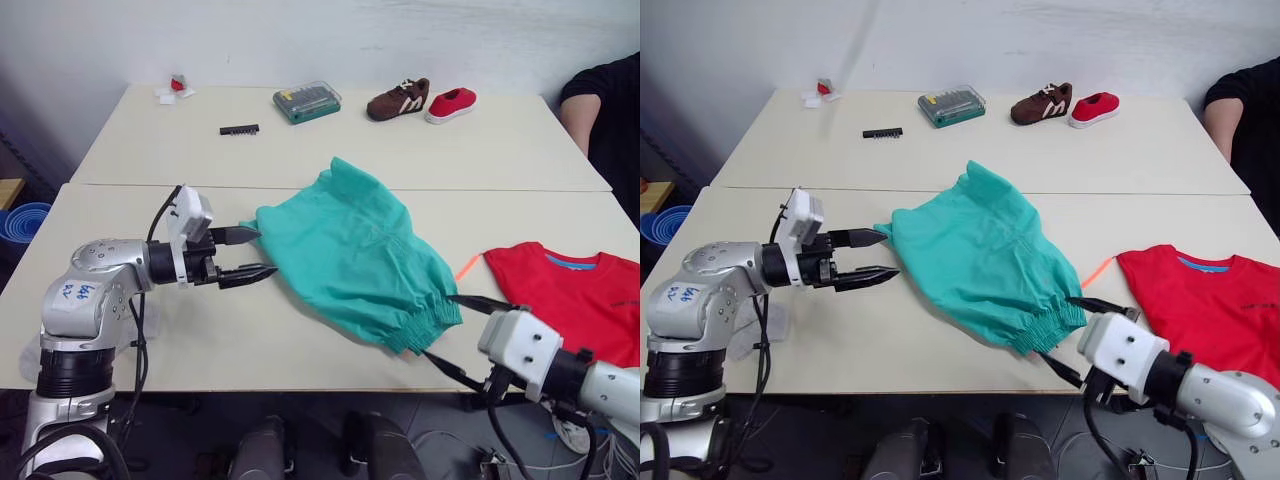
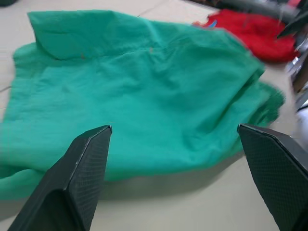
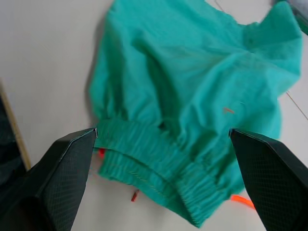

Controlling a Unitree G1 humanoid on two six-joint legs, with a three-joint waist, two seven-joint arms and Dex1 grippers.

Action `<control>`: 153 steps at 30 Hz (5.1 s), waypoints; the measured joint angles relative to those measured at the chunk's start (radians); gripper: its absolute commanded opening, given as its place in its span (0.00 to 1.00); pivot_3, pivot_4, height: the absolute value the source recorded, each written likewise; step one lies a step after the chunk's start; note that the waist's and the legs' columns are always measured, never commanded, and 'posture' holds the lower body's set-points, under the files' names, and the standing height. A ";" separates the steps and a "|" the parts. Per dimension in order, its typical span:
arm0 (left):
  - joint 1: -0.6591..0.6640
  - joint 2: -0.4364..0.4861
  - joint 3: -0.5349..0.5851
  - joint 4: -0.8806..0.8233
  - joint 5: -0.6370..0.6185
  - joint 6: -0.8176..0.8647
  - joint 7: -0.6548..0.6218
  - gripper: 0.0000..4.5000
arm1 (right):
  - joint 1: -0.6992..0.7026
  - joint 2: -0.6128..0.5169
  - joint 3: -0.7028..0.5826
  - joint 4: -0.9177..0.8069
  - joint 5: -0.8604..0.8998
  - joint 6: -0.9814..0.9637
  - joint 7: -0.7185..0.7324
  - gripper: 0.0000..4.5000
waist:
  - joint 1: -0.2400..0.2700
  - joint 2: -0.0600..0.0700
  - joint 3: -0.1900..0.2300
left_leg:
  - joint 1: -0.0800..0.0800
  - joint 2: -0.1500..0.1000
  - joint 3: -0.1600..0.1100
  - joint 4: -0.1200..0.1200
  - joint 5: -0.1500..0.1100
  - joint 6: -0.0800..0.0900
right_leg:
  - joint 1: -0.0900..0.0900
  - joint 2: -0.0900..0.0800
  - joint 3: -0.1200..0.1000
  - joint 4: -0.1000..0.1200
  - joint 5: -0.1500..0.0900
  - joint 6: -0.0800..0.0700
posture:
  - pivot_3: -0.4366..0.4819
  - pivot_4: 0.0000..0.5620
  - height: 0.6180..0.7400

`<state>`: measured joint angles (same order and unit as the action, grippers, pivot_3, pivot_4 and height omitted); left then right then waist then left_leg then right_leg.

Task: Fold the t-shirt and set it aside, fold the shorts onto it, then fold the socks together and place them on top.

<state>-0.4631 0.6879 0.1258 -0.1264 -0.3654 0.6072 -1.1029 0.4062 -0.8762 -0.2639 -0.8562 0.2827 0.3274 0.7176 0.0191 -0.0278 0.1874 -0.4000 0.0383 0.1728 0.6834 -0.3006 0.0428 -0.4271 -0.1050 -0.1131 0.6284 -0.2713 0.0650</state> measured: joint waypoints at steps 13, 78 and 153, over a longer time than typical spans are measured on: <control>-0.304 -0.018 -0.255 0.795 0.380 -0.947 -0.012 0.97 | -0.079 0.069 0.336 0.175 -0.400 -0.202 -0.067 0.99 | 0.003 0.003 -0.002 | -0.003 0.000 0.001 -0.001 0.001 0.005 | -0.004 -0.003 -0.007 0.000 -0.002 -0.004 | 0.48 0.27 1.00; 0.540 0.315 0.080 -0.292 -0.268 0.032 -0.114 0.70 | -0.341 -0.188 0.247 0.758 -0.201 -0.896 0.280 0.69 | -0.023 0.009 0.002 | 0.007 0.001 -0.001 -0.004 -0.003 -0.006 | 0.001 -0.006 -0.007 0.009 -0.012 -0.010 | 0.48 0.27 1.00; -0.354 -0.124 -0.200 0.845 0.203 -0.442 0.085 0.00 | -0.170 0.147 0.154 0.216 -0.050 0.072 -0.069 0.00 | -0.011 0.007 -0.001 | 0.004 -0.003 -0.002 -0.019 0.007 0.002 | -0.002 -0.007 -0.010 0.000 -0.008 -0.006 | 0.48 0.27 1.00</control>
<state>-0.8167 0.5638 -0.0740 0.7186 -0.1620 0.1656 -1.0177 0.2358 -0.7292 -0.1103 -0.6405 0.2323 0.3998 0.6491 0.0076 -0.0212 0.1866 -0.3961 0.0351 0.1707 0.6644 -0.2934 0.0444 -0.4289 -0.1118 -0.1234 0.6281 -0.2788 0.0586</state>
